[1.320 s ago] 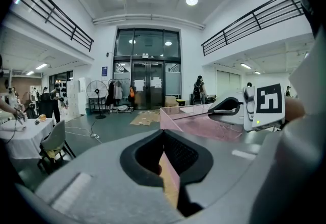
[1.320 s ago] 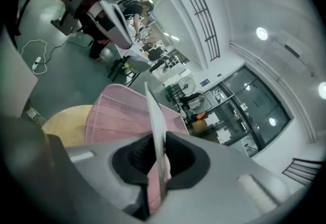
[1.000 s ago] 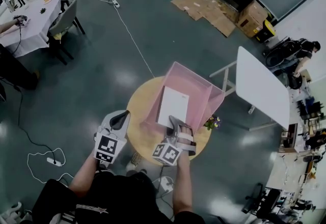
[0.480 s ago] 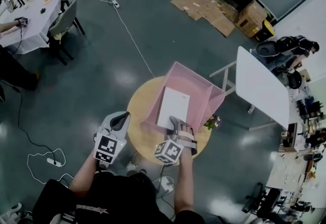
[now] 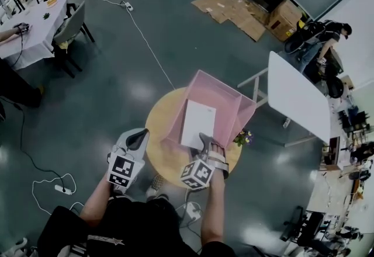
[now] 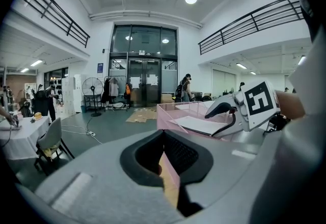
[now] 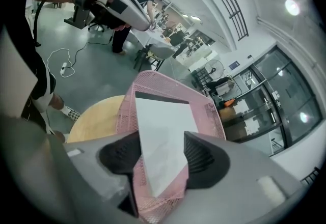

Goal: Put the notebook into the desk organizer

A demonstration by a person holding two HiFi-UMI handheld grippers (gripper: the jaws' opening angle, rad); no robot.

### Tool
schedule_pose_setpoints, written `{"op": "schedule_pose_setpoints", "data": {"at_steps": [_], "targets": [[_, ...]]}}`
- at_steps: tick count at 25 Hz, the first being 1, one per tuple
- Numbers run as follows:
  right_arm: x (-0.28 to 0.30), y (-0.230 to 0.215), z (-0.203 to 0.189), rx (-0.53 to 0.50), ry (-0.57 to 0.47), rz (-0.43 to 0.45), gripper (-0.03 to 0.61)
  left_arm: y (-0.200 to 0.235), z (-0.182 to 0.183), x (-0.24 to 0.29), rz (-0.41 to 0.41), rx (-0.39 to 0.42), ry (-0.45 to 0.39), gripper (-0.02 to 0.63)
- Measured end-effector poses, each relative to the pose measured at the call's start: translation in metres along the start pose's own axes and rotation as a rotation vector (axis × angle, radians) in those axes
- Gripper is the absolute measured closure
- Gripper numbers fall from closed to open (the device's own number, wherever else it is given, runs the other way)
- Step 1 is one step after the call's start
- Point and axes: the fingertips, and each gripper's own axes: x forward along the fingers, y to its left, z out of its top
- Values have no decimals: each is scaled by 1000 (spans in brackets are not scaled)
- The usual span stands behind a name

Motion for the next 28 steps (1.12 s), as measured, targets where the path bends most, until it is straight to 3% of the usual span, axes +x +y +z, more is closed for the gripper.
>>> {"op": "schedule_pose_setpoints", "data": {"at_steps": [17,24,28], "targets": [[-34,15,2,84,42,-62,308,-3,8,-23,-75,47,-37,603],[-79,5,7,205,15,-188,308,-15,21,-37,-139,81,-79,603],[-111,4,6,328,-17,-262,308,-26,27,-46,-188,105,-104,603]]}}
